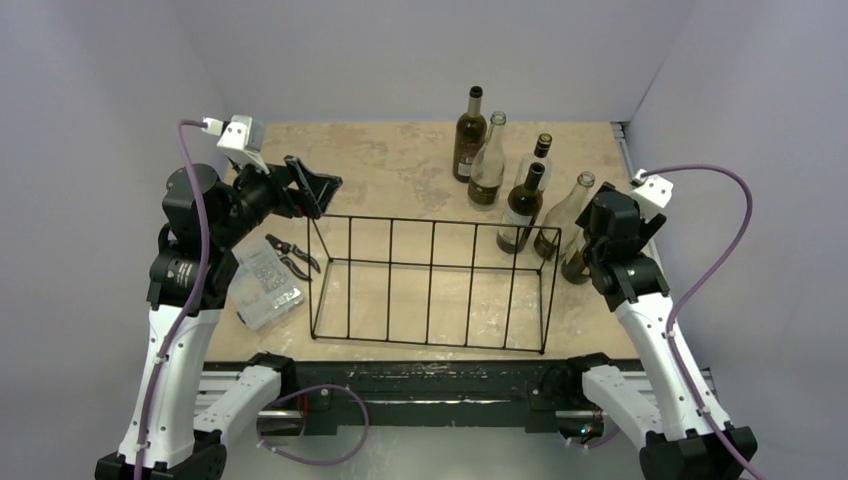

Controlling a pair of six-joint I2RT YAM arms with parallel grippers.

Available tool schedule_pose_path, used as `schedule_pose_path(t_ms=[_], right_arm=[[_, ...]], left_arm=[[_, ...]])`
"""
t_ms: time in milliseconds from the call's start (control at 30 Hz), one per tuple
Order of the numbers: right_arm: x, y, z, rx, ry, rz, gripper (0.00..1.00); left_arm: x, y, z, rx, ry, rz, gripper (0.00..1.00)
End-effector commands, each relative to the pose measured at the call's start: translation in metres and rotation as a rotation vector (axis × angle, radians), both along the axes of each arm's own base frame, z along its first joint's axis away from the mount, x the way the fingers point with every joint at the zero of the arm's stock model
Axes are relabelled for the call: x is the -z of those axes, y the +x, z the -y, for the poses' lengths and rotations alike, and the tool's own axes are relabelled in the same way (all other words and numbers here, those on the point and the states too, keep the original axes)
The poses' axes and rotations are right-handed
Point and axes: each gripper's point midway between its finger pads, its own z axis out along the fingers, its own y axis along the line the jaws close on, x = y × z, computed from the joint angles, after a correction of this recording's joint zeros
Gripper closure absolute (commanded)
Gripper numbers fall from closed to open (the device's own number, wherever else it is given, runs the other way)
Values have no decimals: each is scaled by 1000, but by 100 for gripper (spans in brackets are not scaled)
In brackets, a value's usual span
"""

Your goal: Put the wine bottle on the wine rack

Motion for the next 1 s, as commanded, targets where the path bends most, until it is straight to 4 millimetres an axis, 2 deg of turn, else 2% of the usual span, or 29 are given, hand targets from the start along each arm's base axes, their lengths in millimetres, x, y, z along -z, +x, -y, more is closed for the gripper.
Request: schedule_pose_path(t_ms=[0,333,467,967], right_arm=[[-8,7,2,4,-7,62,26],[9,12,1,0,-12,47,35],[16,13,0,-1,-11,30,42],[11,8,4,19,-18,60,58]], left_arm=[[-2,2,1,2,18,26,0],[-1,2,2,8,20,24,0],[-1,1,3,11,22,25,0],[6,1,1,2,34,13,0]])
